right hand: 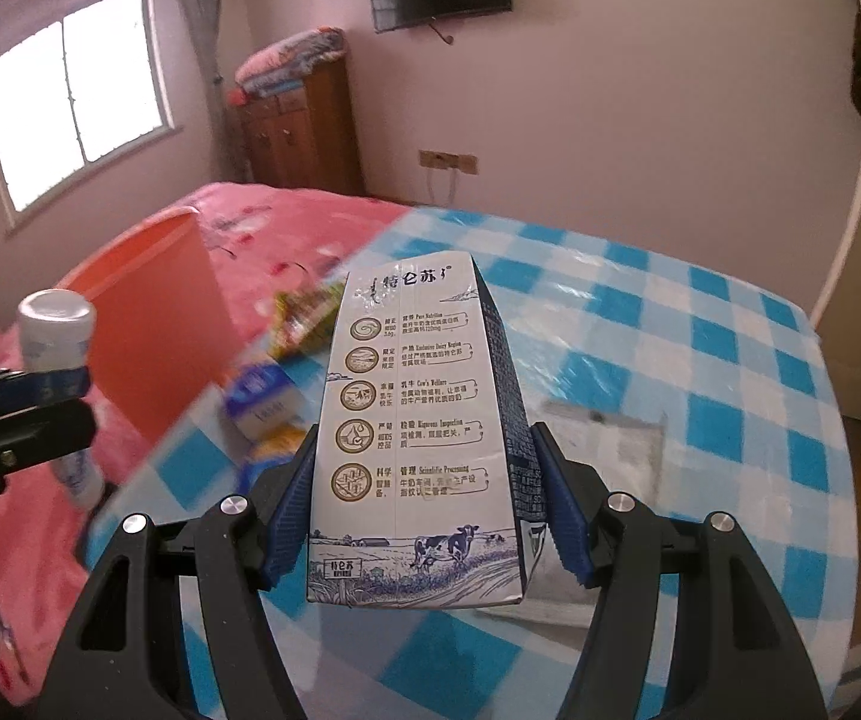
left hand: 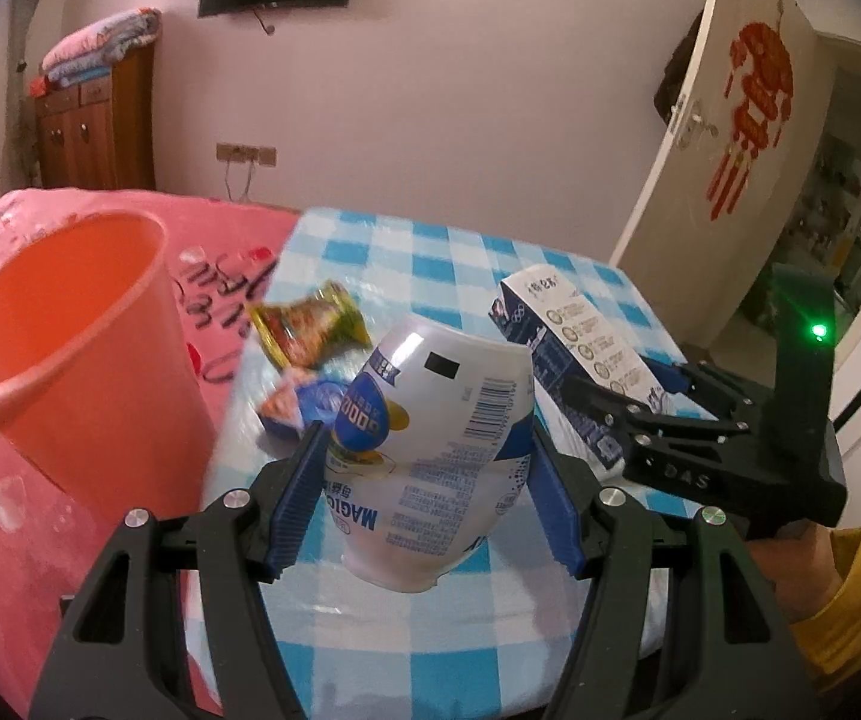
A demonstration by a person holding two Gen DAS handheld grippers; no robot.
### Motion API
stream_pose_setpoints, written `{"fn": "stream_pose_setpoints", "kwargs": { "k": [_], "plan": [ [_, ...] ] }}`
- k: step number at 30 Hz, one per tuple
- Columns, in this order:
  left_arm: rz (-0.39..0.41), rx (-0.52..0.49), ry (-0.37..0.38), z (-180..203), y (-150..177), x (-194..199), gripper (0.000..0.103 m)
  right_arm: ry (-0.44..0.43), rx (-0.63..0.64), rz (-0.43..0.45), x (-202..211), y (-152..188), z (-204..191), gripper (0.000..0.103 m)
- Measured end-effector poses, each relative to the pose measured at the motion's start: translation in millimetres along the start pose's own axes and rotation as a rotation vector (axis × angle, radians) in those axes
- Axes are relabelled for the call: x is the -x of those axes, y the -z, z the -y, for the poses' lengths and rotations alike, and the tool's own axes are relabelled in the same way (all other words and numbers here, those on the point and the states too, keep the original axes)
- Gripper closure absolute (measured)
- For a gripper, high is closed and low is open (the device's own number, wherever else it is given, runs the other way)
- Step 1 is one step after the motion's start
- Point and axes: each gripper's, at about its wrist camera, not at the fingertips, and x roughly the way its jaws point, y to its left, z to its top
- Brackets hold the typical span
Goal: Collect trash
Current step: 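Carry the yogurt bottle and milk carton over the orange bucket, then open left tool to drop the bottle while right tool releases the carton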
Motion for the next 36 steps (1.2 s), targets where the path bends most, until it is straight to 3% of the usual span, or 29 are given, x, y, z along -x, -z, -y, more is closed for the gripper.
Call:
{"fn": "stream_pose_setpoints", "kwargs": {
  "k": [9, 18, 23, 31, 34, 36],
  "plan": [
    [0.121, 0.059, -0.073, -37, -34, 33, 0.038, -0.181, 0.082, 0.028, 5, -61, -56, 0.037],
    [0.205, 0.154, -0.230, -105, -54, 62, 0.038, -0.340, 0.198, 0.042, -11, -119, -130, 0.036],
    [0.194, 0.219, -0.314, -146, -57, 56, 0.038, -0.395, 0.244, 0.034, -30, -140, -167, 0.036],
    [0.156, 0.292, -0.373, -181, -54, 39, 0.038, -0.448, 0.278, -0.006, -62, -152, -206, 0.036],
    [0.141, 0.334, -0.399, -192, -50, 35, 0.027, -0.475, 0.289, -0.022, -78, -154, -216, 0.036],
    [0.143, 0.355, -0.408, -196, -47, 35, 0.024, -0.468, 0.276, -0.026, -88, -154, -214, 0.027]
  ]
}}
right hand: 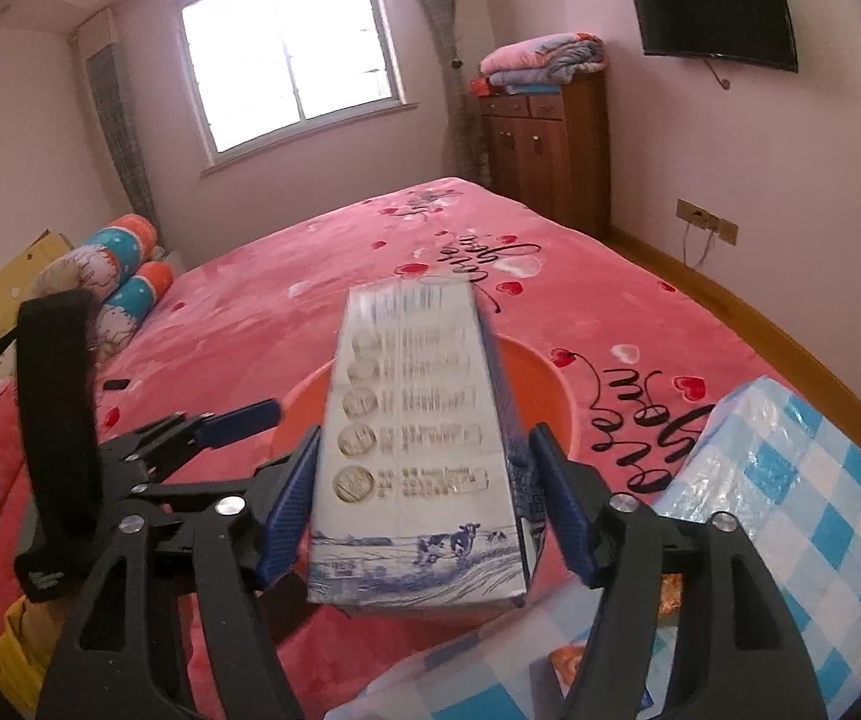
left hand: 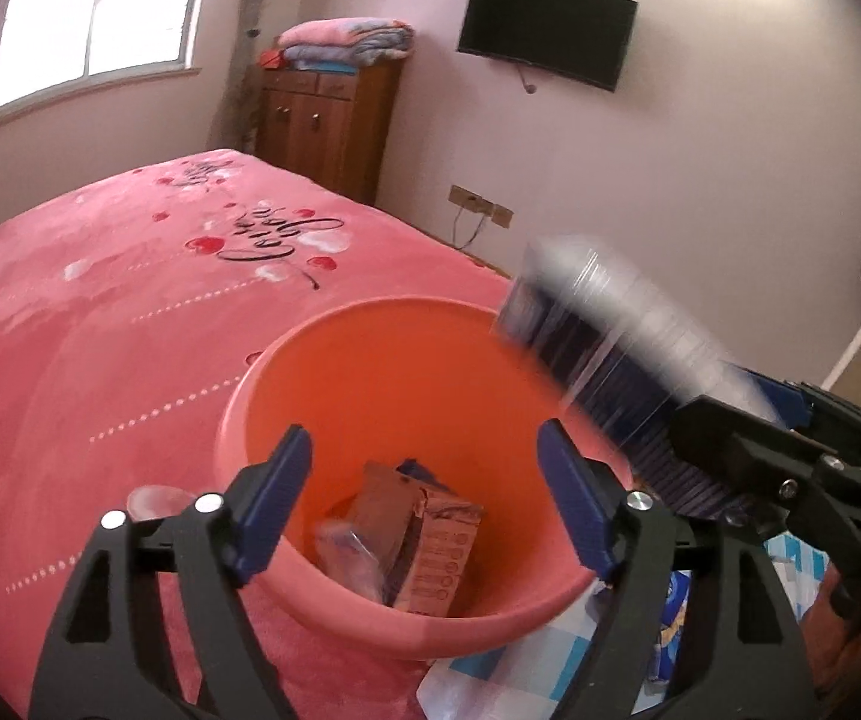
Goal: Collect trash
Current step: 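Open left tool to drop the bottle while right tool releases the carton, then move both open tools back to the remaining table items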
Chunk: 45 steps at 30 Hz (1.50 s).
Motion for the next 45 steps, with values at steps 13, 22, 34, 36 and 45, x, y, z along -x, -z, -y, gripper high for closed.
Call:
{"fn": "stream_pose_setpoints", "kwargs": {
  "k": [13, 22, 34, 36, 45],
  "plan": [
    [0.047, 0.033, -0.012, -9, 13, 10, 0.013, 0.091, -0.131, 0.079, 43, 34, 36, 0.014],
    [0.095, -0.055, -0.003, 22, 20, 30, 0.013, 0.172, -0.175, 0.112, 72, 67, 47, 0.014],
    [0.068, -0.170, 0.080, 73, 38, 36, 0.013, 0.253, -0.261, 0.152, 107, 109, 70, 0.014],
    [0.057, -0.182, 0.089, 79, 41, 35, 0.013, 0.264, -0.277, 0.152, 111, 117, 74, 0.014],
    [0.000, -0.231, 0.143, 105, 56, 32, 0.013, 0.302, -0.329, 0.164, 126, 142, 90, 0.011]
  ]
}}
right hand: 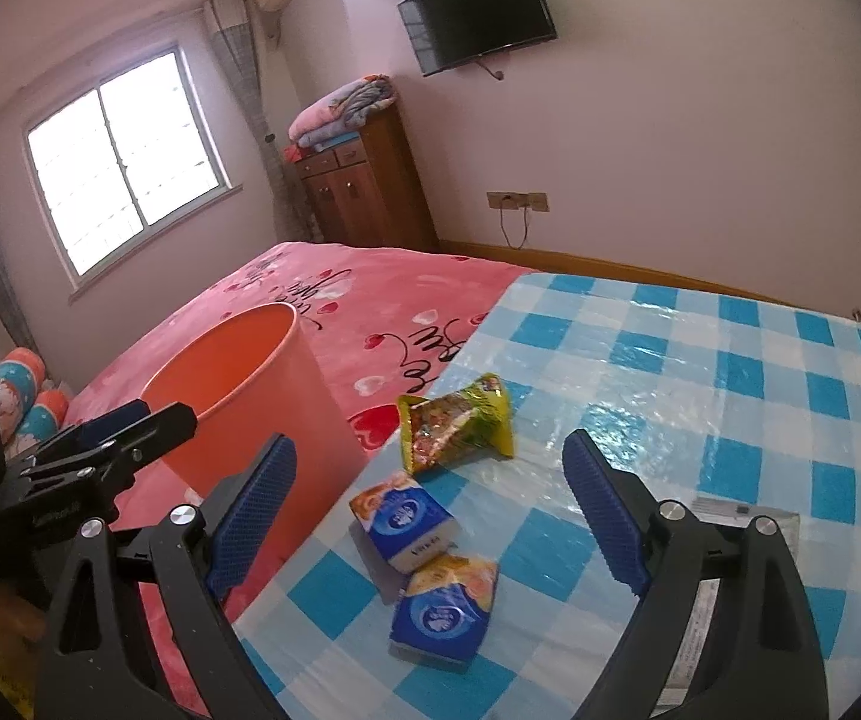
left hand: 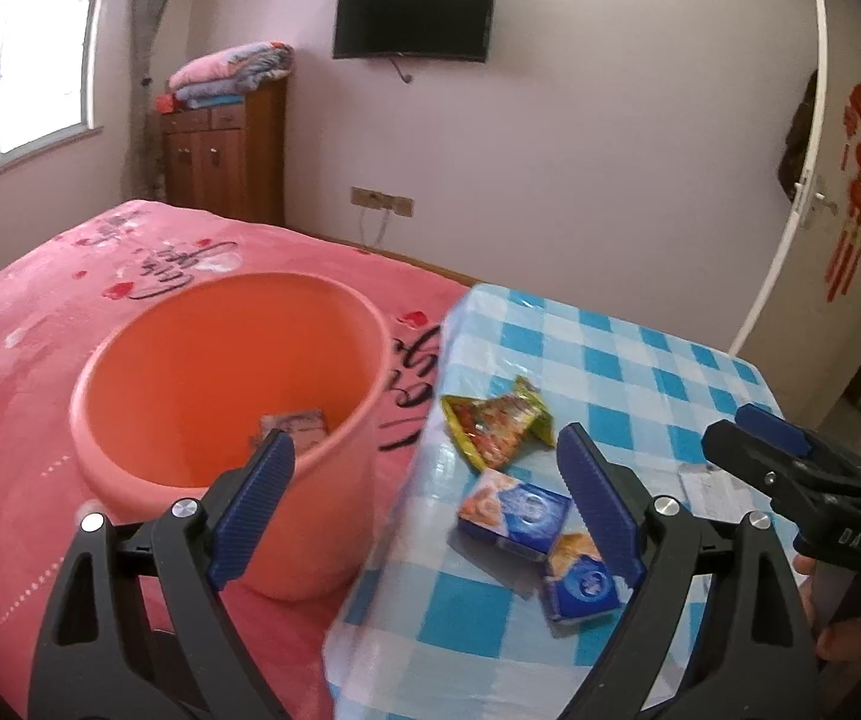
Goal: Collect trash
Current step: 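Move both open tools back to the remaining table items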
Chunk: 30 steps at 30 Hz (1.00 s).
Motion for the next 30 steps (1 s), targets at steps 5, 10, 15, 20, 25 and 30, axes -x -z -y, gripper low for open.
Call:
{"fn": "stream_pose_setpoints", "kwargs": {
  "k": [5, 10, 15, 20, 25, 30],
  "plan": [
    [-0.024, 0.010, 0.022, 6, 5, -5, 0.013, 0.014, -0.015, 0.004, 6, 5, 9, 0.009],
    [-0.019, -0.032, 0.005, 19, 11, -7, 0.013, 0.030, -0.033, 0.005, 9, 10, 20, 0.008],
    [-0.025, -0.074, 0.006, 30, 16, -11, 0.013, 0.046, -0.056, 0.009, 12, 15, 33, 0.006],
    [-0.049, -0.091, 0.006, 39, 23, -17, 0.013, 0.069, -0.070, 0.029, 18, 18, 47, 0.005],
    [-0.084, -0.083, 0.022, 43, 30, -24, 0.013, 0.108, -0.078, 0.053, 26, 23, 63, 0.005],
    [-0.119, -0.086, 0.027, 51, 40, -33, 0.013, 0.129, -0.092, 0.057, 30, 30, 77, 0.005]
  ]
}}
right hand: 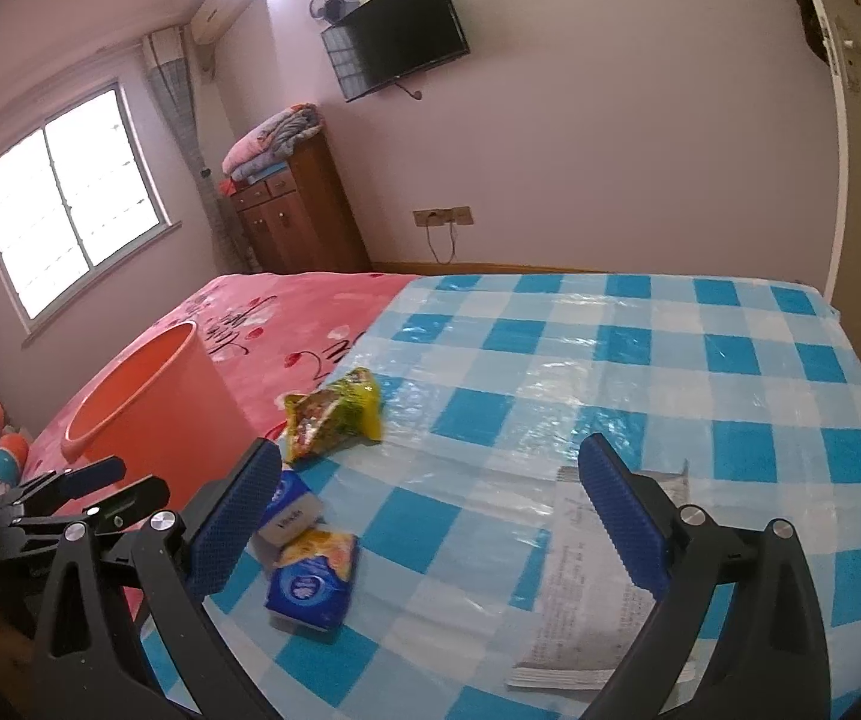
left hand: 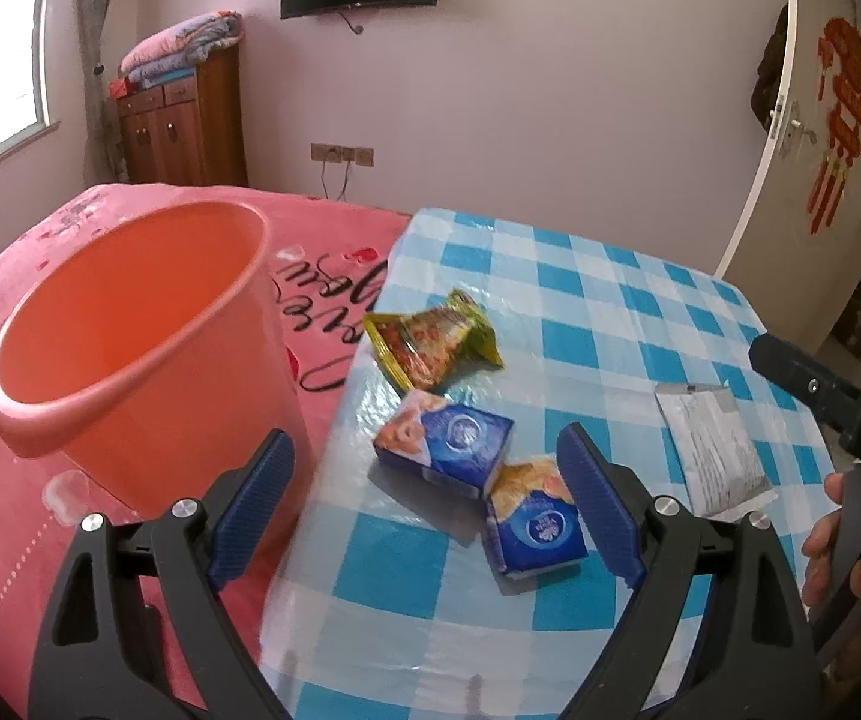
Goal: Collect trash
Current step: 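Move both open tools back to the remaining table items, then grasp the blue Vinda tissue pack with left tool while right tool approaches grey pack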
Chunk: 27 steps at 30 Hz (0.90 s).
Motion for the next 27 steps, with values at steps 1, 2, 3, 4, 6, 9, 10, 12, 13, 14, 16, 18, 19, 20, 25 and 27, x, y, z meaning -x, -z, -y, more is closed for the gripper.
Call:
{"fn": "stream_pose_setpoints", "kwargs": {
  "k": [1, 2, 3, 4, 6, 9, 10, 12, 13, 14, 16, 18, 19, 20, 25, 27],
  "plan": [
    [-0.009, 0.000, 0.001, 2, 2, -3, 0.013, 0.000, -0.006, -0.005, 0, 2, 4, 0.005],
    [-0.017, 0.001, 0.001, 5, 3, -5, 0.013, 0.001, -0.010, -0.008, -1, 3, 7, 0.005],
    [-0.024, 0.004, 0.001, 7, 5, -7, 0.013, 0.002, -0.013, -0.010, -1, 5, 9, 0.005],
    [-0.029, 0.010, -0.001, 9, 6, -10, 0.013, 0.002, -0.014, -0.011, -1, 6, 11, 0.005],
    [-0.037, 0.030, -0.006, 10, 9, -14, 0.013, 0.009, -0.013, -0.013, 0, 10, 16, 0.005],
    [-0.086, 0.094, 0.017, 9, 13, -28, 0.013, 0.013, -0.015, -0.017, 2, 15, 23, 0.005],
    [-0.101, 0.117, 0.024, 8, 14, -32, 0.013, 0.013, -0.017, -0.020, 3, 17, 26, 0.005],
    [-0.124, 0.159, 0.029, 6, 17, -40, 0.013, 0.014, -0.015, -0.025, 4, 20, 30, 0.005],
    [-0.144, 0.190, 0.034, 4, 17, -46, 0.013, 0.016, -0.013, -0.028, 5, 21, 32, 0.005],
    [-0.160, 0.218, 0.040, 3, 18, -51, 0.013, 0.020, -0.010, -0.031, 5, 24, 35, 0.005],
    [-0.180, 0.266, 0.047, 0, 18, -60, 0.013, 0.029, -0.008, -0.041, 5, 27, 39, 0.005],
    [-0.192, 0.299, 0.044, -1, 17, -67, 0.013, 0.027, -0.011, -0.056, 4, 33, 46, 0.005],
    [-0.198, 0.319, 0.046, -2, 17, -70, 0.013, 0.027, -0.014, -0.063, 3, 35, 48, 0.005],
    [-0.203, 0.336, 0.048, -2, 16, -73, 0.013, 0.027, -0.019, -0.073, 2, 37, 50, 0.005],
    [-0.204, 0.362, 0.003, 1, 8, -87, 0.013, 0.002, -0.053, -0.107, -4, 45, 65, 0.005],
    [-0.215, 0.384, -0.011, 0, 5, -95, 0.013, -0.004, -0.076, -0.122, -5, 47, 72, 0.005]
  ]
}}
